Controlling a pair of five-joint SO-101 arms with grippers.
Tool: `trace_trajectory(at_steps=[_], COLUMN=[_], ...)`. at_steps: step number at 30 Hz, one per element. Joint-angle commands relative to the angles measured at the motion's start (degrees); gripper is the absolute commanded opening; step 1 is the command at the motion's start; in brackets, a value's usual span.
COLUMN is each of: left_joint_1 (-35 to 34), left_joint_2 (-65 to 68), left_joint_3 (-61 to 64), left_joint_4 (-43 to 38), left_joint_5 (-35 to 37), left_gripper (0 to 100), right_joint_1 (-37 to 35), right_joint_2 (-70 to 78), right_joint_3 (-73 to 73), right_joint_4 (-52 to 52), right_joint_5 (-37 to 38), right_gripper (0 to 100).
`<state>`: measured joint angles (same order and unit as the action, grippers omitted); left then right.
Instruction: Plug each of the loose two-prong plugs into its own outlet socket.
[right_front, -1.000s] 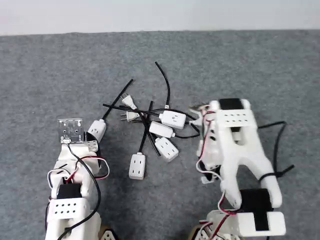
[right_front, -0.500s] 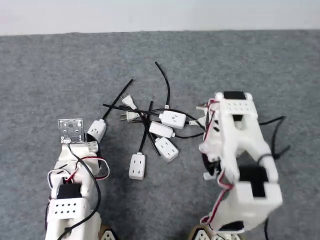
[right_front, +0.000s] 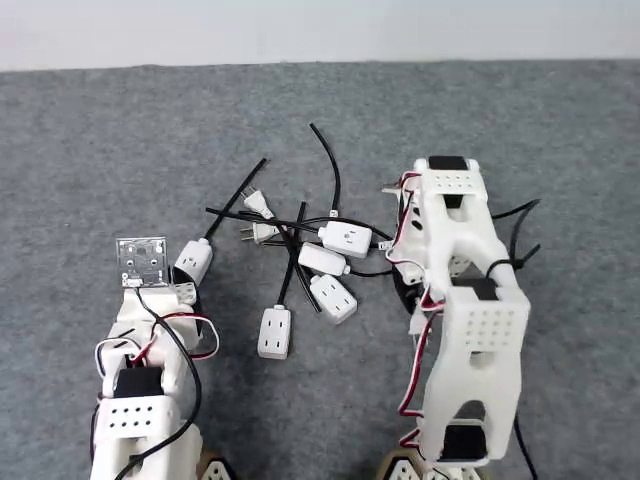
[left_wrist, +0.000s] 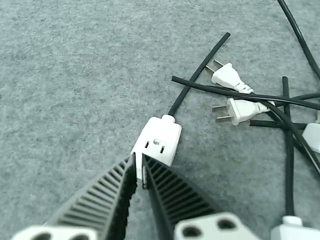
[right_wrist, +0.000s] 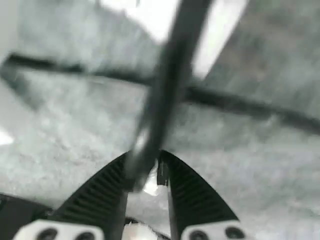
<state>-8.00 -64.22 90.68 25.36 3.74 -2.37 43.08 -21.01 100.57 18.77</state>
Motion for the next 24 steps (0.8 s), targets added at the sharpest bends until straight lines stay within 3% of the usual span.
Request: trace_trajectory(at_steps=[1,6,13,18,24], left_joint_1=[-0.44,-0.44,-0.44,-0.44,-0.53], left_joint_2=[-0.26,-0.26,-0.26,-0.26,-0.26], left_joint_3=[-2.86,-2.86,-2.86,-2.86,-2.95], left_joint_4=[0.18,0.18,0.18,0.18,0.18], left_joint_5=[0.00,0.00,-2.73,-2.99,-2.99], left_gripper=[1,2,2,1,1], right_joint_1=[-0.31,-1.19,-0.84,0.92,0.57], right_joint_2=[0.22,-3.12,-4.97,-9.01,-24.57], right_joint_3=[-6.24,-6.15,-5.89,-4.48,15.12], right_joint_4=[2.33,2.33,2.24,0.22,-9.71], right_joint_5=[-0.62,-5.10,-8.00,-12.66,-14.77], right_gripper=[4.6,16.2,15.4,6.5,8.4])
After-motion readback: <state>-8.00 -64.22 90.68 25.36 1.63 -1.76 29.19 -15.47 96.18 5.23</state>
